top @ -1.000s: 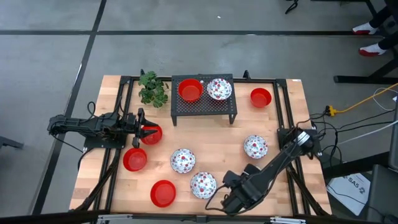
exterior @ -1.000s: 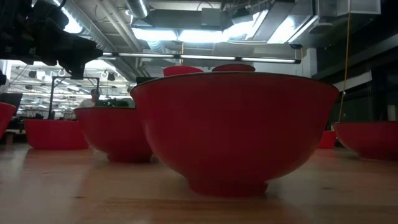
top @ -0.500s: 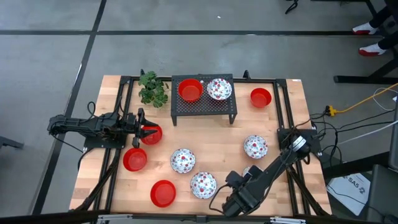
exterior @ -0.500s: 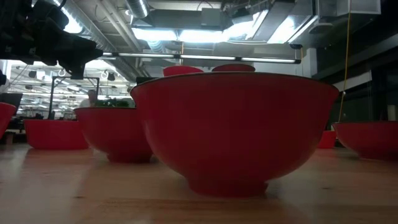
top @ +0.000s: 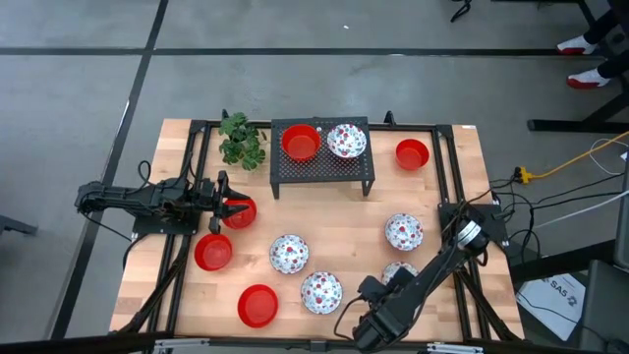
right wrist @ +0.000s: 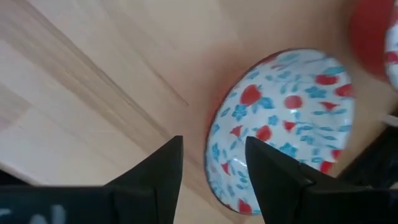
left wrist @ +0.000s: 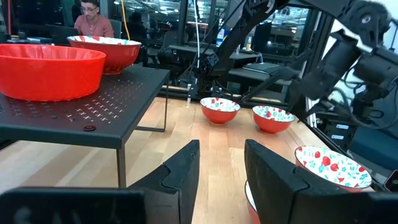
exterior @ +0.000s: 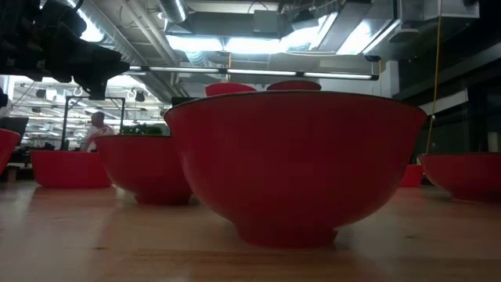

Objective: Pick & Place Mini bowls
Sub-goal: Stack the white bowl on the top of the white bowl on the shelf

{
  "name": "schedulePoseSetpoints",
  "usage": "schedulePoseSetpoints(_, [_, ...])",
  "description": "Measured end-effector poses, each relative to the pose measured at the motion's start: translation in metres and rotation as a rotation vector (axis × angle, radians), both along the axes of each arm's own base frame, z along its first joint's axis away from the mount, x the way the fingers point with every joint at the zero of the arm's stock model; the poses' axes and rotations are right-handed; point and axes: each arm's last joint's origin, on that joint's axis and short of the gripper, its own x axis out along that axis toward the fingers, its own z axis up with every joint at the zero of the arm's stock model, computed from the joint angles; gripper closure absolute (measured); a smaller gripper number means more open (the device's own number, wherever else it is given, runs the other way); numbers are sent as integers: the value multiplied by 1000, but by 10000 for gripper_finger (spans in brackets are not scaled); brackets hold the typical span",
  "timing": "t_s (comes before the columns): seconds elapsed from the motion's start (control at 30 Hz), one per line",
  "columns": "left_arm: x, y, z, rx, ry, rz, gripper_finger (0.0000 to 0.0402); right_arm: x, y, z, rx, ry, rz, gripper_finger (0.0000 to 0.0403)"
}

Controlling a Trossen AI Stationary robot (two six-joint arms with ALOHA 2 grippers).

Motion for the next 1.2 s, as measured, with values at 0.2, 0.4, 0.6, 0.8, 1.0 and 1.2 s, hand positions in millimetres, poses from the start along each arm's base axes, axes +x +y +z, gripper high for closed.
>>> schedulePoseSetpoints(0.2, [0, 0, 0, 0, 0, -1, 279, -2, -1, -22, 17, 21, -4, 228])
schedulePoseSetpoints(0.4, [0, 0, 0, 0, 0, 0, 279, -4, -3, -26, 6, 30, 21, 229])
schedulePoseSetpoints(0.6, [0, 0, 0, 0, 0, 0, 279, -4, -3, -26, 11, 35, 56, 258])
schedulePoseSetpoints(0.8, [0, 0, 0, 0, 0, 0, 279, -3, -2, -27, 13, 33, 58, 320])
schedulePoseSetpoints(1.0, [0, 0, 0, 0, 0, -1, 279, -2, -1, -27, 30, 20, 78, 384])
schedulePoseSetpoints(1.2, [0, 0, 0, 0, 0, 0, 279, 0, 1, -26, 54, -1, 107, 374])
